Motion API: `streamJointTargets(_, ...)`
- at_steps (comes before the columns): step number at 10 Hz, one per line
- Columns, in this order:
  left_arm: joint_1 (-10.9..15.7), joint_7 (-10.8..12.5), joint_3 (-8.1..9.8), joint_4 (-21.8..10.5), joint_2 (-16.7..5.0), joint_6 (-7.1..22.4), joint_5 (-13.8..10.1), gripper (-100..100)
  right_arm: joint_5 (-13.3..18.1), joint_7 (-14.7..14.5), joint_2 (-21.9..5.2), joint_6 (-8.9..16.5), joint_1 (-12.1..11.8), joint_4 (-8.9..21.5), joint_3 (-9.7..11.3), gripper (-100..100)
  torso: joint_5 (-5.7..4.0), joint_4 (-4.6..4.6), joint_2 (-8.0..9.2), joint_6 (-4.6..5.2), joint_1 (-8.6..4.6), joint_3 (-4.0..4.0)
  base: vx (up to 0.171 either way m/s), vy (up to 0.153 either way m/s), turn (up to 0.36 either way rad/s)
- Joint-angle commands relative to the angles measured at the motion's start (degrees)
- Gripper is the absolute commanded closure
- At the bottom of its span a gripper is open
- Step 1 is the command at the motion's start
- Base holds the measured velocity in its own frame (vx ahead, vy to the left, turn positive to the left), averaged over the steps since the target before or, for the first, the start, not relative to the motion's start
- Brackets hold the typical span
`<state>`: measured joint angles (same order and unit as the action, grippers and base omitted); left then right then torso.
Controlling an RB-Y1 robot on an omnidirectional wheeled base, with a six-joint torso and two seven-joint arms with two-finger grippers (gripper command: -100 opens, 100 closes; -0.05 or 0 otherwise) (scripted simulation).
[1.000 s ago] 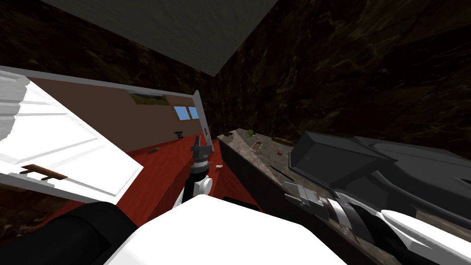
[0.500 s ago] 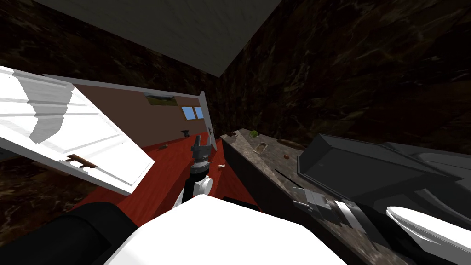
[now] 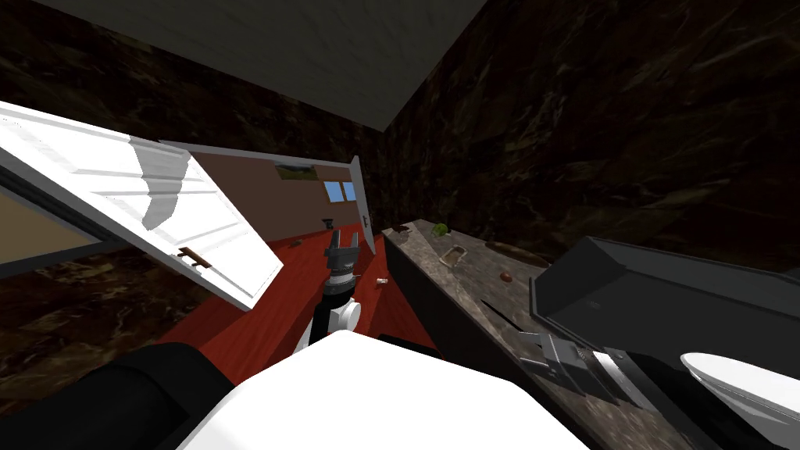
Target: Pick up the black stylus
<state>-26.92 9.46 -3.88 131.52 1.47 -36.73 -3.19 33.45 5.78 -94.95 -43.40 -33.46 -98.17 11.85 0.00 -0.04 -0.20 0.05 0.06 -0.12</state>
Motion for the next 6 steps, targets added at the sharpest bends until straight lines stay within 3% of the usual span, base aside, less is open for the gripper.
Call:
streamJointTargets(1, 0.0, 0.0, 0.00, 0.0, 0.0, 0.0, 0.0, 0, 0.3, 0.4, -2.9, 1.4, -1.5, 0.7, 0.5, -100, 0.00, 0.00, 0.00, 0.00, 0.00, 0.00, 0.035, 0.007, 0.155)
streamJointTargets(6, 0.0, 0.0, 0.00, 0.0, 0.0, 0.0, 0.0, 0, 2.0, 2.2, -7.3, 4.6, -2.9, 3.0, 3.7, -100, -0.01, 0.01, 0.05, 0.01, -0.01, 0.03, 0.040, 0.006, 0.143)
